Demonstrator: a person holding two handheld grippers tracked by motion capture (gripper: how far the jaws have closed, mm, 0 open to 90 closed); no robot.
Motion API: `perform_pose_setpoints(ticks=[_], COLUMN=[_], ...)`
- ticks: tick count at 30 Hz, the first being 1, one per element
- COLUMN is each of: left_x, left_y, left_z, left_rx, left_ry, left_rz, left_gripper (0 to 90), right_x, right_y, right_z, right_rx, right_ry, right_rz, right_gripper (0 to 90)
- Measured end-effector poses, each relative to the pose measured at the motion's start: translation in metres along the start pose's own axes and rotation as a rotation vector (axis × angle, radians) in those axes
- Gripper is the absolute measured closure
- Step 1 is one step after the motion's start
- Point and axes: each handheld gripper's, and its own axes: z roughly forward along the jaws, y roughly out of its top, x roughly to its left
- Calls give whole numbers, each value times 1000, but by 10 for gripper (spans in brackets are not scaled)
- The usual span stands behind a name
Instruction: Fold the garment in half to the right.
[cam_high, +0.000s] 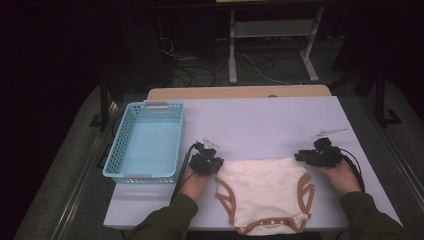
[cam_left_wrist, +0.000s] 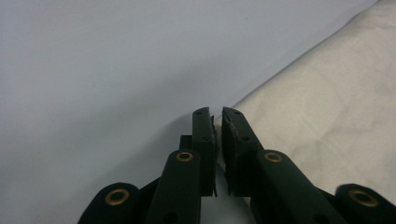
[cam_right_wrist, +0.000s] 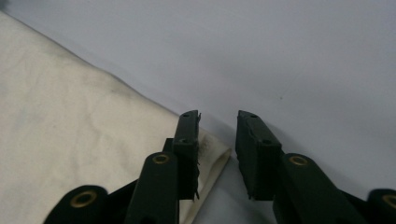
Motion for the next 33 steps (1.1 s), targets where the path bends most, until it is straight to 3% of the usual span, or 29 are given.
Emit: perform_pose_setpoints(ticks=[4,5,9,15,22,33], left_x=[0,0,0,-2,-1,16], left_y=[0,0,0,2,19,40], left_z=[0,0,0,-3,-10,-8], left_rx=[-2,-1,-3,-27,-82,-130], left_ry=[-5,-6,-5,3,2,-7], left_rz=[-5,-1,-1,-5,-24,-72], left_gripper=[860,868,877,881,881,880], right_x=[1,1,2,2,1,-14], right_y=[0,-1,-1,1,7,25], right_z=[0,0,0,-6,-15,-15], right_rx=[2,10,15,-6,-44,-108], right_ry=[3,19,20,31,21,10], right_rz=[3,9,13,12,7,50], right_gripper=[763,841,874,878,878,878])
